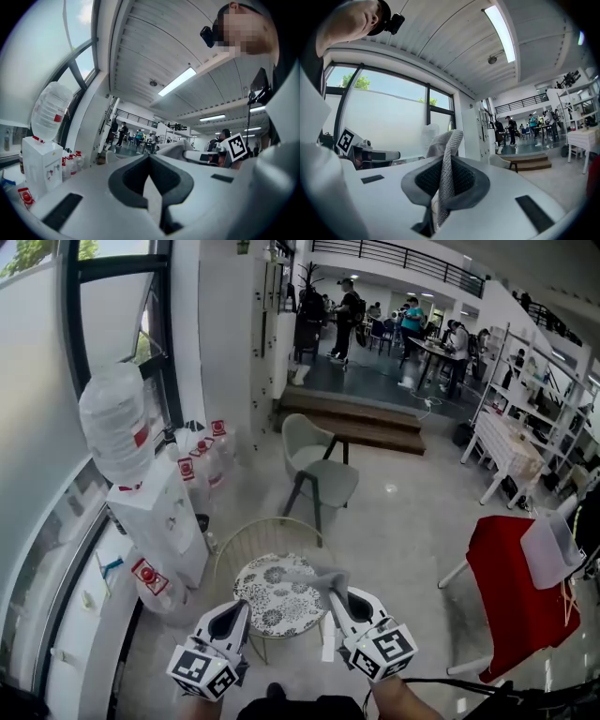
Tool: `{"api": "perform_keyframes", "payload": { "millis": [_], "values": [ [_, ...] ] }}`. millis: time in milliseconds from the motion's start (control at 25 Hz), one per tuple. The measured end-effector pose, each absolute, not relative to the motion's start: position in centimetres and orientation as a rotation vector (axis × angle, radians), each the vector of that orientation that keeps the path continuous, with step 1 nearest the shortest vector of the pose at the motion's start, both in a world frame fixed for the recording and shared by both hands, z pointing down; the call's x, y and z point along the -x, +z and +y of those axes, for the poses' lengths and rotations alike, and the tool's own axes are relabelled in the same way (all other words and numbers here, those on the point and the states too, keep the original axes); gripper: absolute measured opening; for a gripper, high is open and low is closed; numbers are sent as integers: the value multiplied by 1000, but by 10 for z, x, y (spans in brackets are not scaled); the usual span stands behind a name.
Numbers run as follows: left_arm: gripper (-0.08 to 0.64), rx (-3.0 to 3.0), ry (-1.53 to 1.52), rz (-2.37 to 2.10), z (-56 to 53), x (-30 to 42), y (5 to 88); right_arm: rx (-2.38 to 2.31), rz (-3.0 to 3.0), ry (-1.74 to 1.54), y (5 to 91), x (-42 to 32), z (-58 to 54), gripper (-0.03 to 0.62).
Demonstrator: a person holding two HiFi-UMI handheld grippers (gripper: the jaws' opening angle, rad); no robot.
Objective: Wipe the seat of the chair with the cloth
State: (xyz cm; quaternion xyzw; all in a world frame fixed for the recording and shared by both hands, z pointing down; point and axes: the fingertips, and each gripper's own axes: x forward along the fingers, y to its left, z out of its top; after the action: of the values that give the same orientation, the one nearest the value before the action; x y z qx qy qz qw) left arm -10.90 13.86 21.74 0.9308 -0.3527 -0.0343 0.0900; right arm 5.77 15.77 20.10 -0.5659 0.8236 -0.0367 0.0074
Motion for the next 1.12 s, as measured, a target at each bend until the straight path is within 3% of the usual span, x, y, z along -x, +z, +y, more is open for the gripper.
{"api": "perform_keyframes", "payload": {
  "millis": [680,1120],
  "values": [
    [6,-2712,-125,-1103,84,127,223,1721,2659,-134,214,-33,88,23],
    [6,-2688,-91,-1151,29,94,224,1635,2659,-176,214,-60,23,23]
  ]
}}
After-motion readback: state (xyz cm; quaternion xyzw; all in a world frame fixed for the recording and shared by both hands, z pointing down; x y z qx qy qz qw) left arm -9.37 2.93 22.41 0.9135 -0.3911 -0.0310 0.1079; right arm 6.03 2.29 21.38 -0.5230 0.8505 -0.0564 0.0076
